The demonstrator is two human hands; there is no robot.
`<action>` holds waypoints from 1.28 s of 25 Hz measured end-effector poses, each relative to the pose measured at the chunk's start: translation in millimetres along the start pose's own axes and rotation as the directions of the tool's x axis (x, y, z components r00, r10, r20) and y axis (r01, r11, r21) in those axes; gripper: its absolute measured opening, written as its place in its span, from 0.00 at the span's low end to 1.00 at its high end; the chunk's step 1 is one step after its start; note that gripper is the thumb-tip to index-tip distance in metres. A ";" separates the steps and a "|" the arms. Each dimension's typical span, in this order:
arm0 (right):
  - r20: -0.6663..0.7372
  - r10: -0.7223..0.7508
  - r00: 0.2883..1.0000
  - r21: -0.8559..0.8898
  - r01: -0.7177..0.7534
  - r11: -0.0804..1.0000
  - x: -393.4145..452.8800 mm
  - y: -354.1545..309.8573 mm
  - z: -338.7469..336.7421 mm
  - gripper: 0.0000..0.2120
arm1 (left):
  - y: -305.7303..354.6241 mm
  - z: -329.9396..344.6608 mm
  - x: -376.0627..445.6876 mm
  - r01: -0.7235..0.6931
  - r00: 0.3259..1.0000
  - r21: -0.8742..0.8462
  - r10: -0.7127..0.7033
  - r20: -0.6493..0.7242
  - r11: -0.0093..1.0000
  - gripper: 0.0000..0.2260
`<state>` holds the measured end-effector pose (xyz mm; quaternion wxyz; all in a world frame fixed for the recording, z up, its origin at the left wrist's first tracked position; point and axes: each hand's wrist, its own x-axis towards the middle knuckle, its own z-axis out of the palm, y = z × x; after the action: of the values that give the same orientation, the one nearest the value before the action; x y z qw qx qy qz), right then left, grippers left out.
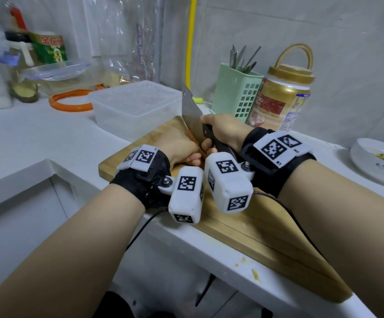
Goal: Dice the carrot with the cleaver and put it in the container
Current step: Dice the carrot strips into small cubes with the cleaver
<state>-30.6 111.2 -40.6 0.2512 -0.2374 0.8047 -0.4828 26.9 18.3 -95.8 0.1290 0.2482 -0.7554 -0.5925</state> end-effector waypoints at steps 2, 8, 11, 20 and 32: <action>0.010 0.017 1.000 0.005 -0.017 1.000 -0.5 -1.3 -4.5 0.14 | -0.5 2.4 -0.4 0.013 0.999 0.043 -0.011 -0.043 0.999 0.12; 0.047 0.069 0.997 0.066 -0.072 0.995 -12.4 -13.9 -5.0 0.16 | -0.3 1.5 1.7 -0.003 0.999 0.108 0.008 -0.044 0.994 0.05; 0.103 0.118 0.988 0.098 -0.128 0.987 -32.6 -13.4 -11.1 0.16 | 1.5 3.4 -1.0 0.013 0.998 0.102 -0.007 -0.057 0.995 0.07; 0.071 0.115 0.991 0.189 -0.127 0.974 -51.0 4.9 -4.9 0.13 | 1.9 4.3 1.0 0.087 0.995 0.023 -0.085 -0.054 0.996 0.11; 0.152 0.159 0.975 0.335 -0.203 0.920 -53.0 16.6 -20.8 0.16 | 0.8 2.1 1.0 0.054 0.998 -0.045 -0.053 0.034 0.997 0.09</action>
<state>-5.7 164.9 -37.7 0.3816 -0.1428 0.7079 -0.5770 24.8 19.7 -95.7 0.1064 0.2556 -0.7366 -0.6171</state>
